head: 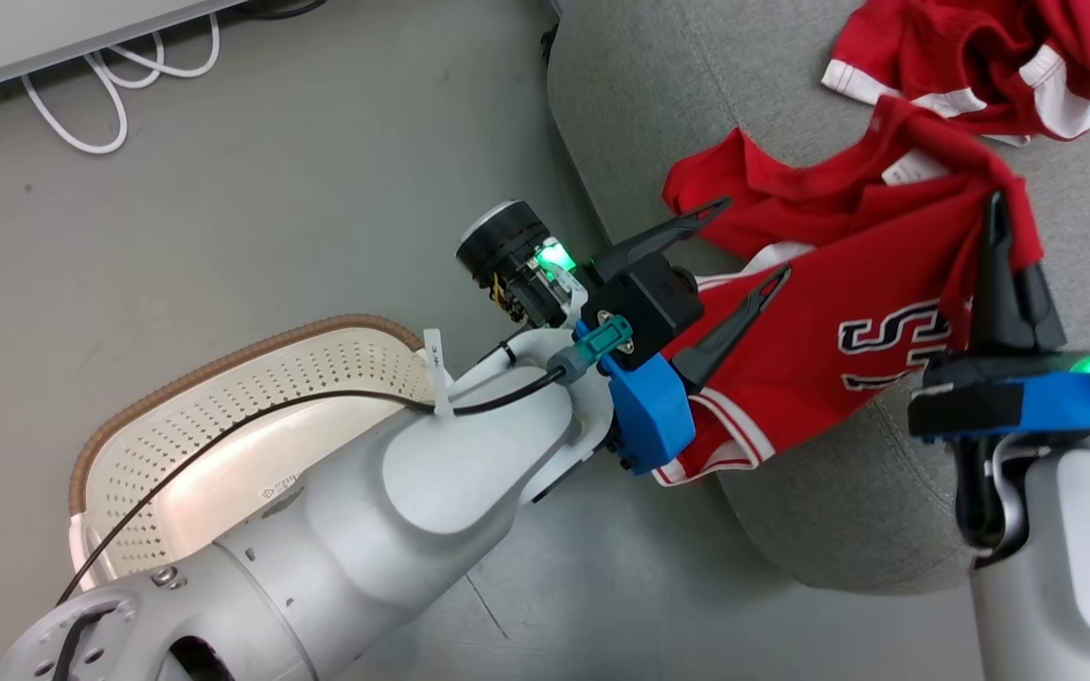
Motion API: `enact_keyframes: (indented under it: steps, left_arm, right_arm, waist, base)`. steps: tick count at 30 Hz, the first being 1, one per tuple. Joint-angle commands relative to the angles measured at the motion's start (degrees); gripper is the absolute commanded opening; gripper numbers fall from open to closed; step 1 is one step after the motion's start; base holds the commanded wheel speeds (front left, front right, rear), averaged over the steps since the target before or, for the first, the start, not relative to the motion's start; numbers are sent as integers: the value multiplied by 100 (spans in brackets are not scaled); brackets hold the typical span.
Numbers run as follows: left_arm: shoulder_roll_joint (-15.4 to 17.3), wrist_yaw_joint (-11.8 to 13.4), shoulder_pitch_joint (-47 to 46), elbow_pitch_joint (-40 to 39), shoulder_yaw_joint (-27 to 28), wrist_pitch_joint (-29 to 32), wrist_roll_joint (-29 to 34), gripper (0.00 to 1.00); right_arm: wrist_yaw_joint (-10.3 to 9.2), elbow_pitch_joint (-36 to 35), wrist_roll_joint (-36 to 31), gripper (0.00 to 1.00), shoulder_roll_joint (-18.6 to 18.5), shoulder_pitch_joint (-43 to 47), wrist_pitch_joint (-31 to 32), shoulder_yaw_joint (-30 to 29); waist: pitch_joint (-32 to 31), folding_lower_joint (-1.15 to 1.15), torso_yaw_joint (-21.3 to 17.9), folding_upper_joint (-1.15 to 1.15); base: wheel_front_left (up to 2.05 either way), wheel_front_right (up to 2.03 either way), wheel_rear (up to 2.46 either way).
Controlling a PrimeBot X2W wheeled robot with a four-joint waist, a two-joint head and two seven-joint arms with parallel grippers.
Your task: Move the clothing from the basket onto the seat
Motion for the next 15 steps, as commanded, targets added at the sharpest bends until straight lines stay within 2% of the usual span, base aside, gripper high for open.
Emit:
enact_keyframes:
  steps: [1,8,15]
  left_arm:
    - [19,30,-82,24,16,-13,-11,100]
    - [19,110,-236,-146,151,-16,91,100]
    - [53,194,-490,-143,322,-16,336,100]
  right_arm:
    - [-2,-54,-24,0,-55,-114,0,15]
    - [-2,-326,-56,0,-560,-925,1,166]
    - [-3,-733,110,0,-1373,-2193,0,-254]
  waist:
    - [22,0,17,0]
    - [376,0,166,0]
    - [1047,0,301,0]
  base:
    - [0,0,0]
    - [0,0,0]
    - [0,0,0]
